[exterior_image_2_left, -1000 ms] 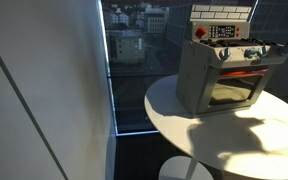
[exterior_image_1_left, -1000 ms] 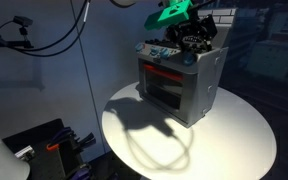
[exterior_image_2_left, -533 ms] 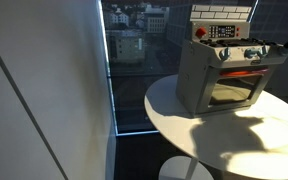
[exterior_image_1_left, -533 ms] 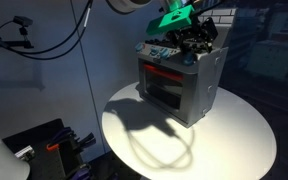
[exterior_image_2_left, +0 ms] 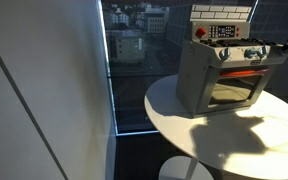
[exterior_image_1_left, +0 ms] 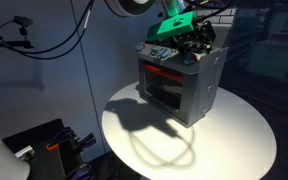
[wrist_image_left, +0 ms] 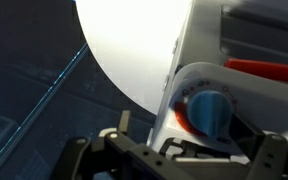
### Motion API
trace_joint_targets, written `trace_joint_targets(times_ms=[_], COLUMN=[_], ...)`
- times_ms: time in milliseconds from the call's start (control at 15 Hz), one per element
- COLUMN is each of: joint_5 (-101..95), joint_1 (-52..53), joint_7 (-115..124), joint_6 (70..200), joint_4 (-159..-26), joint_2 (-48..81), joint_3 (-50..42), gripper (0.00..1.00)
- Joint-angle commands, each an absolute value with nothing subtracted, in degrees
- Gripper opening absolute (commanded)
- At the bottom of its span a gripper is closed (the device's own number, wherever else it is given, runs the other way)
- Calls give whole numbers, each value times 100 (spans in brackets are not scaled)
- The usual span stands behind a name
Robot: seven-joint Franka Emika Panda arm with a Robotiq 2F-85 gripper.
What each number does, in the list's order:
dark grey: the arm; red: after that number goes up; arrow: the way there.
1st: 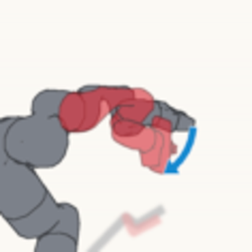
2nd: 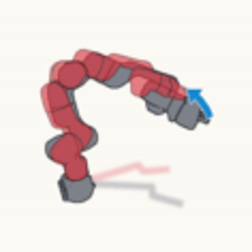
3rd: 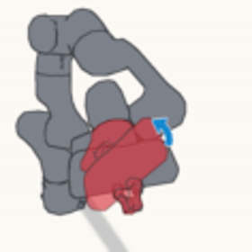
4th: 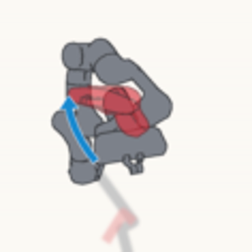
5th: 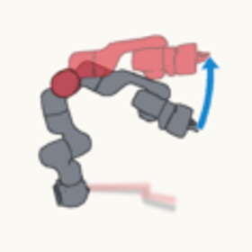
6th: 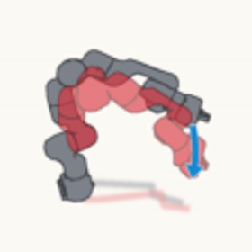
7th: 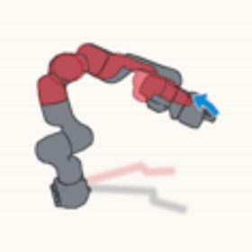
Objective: Turn the far right knob of the stove clockwise once
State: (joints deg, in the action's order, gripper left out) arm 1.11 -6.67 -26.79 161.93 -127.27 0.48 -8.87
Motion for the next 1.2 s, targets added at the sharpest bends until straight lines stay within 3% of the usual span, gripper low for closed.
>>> trace_joint_targets(times_ms=[0,1133], joint_5=[703,2048], joint_1=[-664,-703], joint_7=[-3323,-4052], joint_6=[16325,16069], joint_4=[-12781,-12673], joint_2=[-9,-8], joint_3=[-862,-910], gripper=[100,100])
